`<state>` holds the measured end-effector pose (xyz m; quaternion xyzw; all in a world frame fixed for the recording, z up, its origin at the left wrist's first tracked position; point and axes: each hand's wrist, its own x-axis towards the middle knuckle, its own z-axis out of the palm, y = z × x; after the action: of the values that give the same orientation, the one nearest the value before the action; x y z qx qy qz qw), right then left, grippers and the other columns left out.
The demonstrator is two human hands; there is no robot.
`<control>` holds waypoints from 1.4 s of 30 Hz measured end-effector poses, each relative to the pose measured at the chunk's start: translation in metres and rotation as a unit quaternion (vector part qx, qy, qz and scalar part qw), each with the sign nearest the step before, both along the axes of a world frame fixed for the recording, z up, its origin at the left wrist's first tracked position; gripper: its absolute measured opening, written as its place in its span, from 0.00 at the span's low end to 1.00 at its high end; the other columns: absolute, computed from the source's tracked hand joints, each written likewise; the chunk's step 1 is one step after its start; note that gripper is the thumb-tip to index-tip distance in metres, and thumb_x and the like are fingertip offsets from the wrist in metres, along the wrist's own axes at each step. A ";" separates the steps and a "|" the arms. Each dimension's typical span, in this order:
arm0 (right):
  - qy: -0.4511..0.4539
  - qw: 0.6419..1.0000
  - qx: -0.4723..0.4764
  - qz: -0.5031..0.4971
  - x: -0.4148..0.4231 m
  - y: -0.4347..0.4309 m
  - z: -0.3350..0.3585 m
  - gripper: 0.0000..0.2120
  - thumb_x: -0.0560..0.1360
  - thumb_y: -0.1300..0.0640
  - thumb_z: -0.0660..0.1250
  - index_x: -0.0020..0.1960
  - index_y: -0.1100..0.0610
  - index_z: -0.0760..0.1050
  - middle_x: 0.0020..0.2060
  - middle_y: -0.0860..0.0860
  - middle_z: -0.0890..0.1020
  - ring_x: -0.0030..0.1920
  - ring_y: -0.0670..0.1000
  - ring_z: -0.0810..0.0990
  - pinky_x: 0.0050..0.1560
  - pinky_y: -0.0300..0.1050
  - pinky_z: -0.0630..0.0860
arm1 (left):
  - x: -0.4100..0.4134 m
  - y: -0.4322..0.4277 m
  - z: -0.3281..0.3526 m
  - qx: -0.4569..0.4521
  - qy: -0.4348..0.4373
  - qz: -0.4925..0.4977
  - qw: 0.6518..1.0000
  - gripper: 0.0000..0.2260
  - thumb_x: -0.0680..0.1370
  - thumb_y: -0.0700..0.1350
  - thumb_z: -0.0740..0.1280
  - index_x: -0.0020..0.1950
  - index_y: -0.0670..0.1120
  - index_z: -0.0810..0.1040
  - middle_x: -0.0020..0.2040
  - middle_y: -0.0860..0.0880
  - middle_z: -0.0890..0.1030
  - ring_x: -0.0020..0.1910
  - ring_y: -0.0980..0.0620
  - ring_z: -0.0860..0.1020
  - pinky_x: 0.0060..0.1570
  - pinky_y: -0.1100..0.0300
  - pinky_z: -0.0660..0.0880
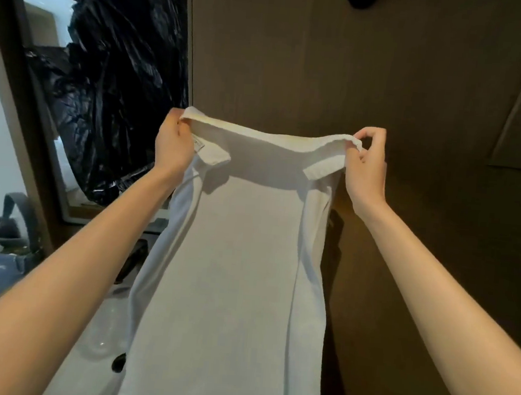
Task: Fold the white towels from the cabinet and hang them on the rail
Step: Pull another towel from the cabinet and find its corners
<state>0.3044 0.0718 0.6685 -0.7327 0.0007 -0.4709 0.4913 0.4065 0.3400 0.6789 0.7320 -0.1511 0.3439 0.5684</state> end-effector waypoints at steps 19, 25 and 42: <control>0.170 0.985 0.012 0.035 -0.015 0.024 -0.182 0.04 0.83 0.59 0.56 0.55 0.56 0.68 0.45 0.43 0.74 0.42 0.31 0.74 0.36 0.26 0.71 | -0.007 0.039 -0.212 0.115 0.146 -0.119 0.975 0.07 0.82 0.37 0.55 0.52 0.46 0.72 0.40 0.50 0.75 0.36 0.55 0.72 0.34 0.68 0.68; 0.264 0.959 -0.070 0.073 -0.070 0.051 -0.232 0.05 0.83 0.58 0.57 0.54 0.51 0.70 0.45 0.45 0.78 0.42 0.44 0.77 0.33 0.35 0.71 | -0.065 0.074 -0.257 0.180 0.130 -0.142 0.965 0.09 0.81 0.40 0.61 0.54 0.53 0.75 0.47 0.58 0.79 0.44 0.59 0.76 0.42 0.67 0.71; 0.453 0.812 -0.367 0.039 -0.189 0.165 -0.337 0.22 0.78 0.45 0.62 0.71 0.43 0.67 0.77 0.50 0.53 0.72 0.56 0.56 0.67 0.52 0.67 | -0.190 0.152 -0.436 0.493 0.256 -0.267 0.788 0.25 0.77 0.52 0.68 0.74 0.55 0.65 0.72 0.56 0.67 0.71 0.53 0.64 0.69 0.59 0.59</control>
<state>0.1150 0.2372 0.3320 -0.9882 0.0216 -0.0313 0.1481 0.2164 0.4916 0.2431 0.9043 -0.3386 -0.1426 0.2174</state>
